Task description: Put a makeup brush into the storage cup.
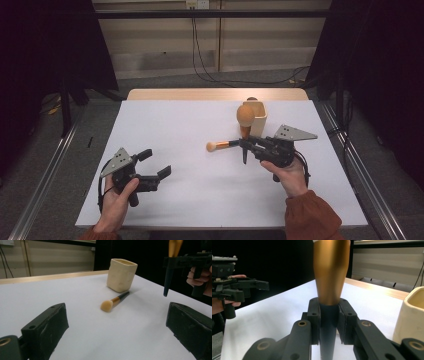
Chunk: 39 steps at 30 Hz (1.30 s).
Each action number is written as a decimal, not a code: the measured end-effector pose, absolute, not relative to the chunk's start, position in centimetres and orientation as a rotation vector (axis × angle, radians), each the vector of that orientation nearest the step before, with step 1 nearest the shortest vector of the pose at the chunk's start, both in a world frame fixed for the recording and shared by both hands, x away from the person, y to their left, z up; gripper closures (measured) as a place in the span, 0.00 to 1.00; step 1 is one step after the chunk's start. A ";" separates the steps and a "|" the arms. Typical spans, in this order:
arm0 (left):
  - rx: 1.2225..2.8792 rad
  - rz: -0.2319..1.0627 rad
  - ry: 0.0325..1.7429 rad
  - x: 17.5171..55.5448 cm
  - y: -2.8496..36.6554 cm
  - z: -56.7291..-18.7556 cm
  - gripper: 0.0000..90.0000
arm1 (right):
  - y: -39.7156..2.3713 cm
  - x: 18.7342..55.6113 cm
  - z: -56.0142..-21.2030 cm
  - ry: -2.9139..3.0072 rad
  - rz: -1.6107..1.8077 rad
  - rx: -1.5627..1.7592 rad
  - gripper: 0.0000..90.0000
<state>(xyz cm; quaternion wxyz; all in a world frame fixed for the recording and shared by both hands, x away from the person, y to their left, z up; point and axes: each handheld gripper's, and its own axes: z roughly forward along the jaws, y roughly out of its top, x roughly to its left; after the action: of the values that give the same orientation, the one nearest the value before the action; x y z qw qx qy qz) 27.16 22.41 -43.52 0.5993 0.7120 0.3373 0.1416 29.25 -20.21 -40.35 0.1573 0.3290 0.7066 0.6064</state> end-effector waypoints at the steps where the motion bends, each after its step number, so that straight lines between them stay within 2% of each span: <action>1: 1.657 0.332 0.789 27.0 22.6 -43.7 0.04 | -20.2 29.3 -40.3 2.017 1.736 0.946 0.83; 10: 1.638 0.339 0.795 26.6 23.7 -44.2 0.03 | -20.9 30.0 -40.0 1.983 1.731 0.981 0.83; 27: 1.647 0.450 0.822 26.3 24.6 -44.8 0.04 | -22.0 32.8 -38.5 1.953 1.670 0.990 0.83; 36: 1.646 0.423 0.855 26.0 25.0 -45.5 0.04 | -22.5 34.2 -37.0 1.895 1.668 0.985 0.83; 39: 1.654 0.449 0.857 26.0 24.9 -45.5 0.04 | -22.6 34.8 -36.8 1.895 1.645 0.994 0.83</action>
<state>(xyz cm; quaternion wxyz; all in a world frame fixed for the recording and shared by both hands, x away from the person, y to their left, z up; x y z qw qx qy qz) 25.99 24.94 -45.47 0.5751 0.7063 0.3657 0.1917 34.84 -22.63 -36.81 0.2195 0.3593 0.6848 0.5947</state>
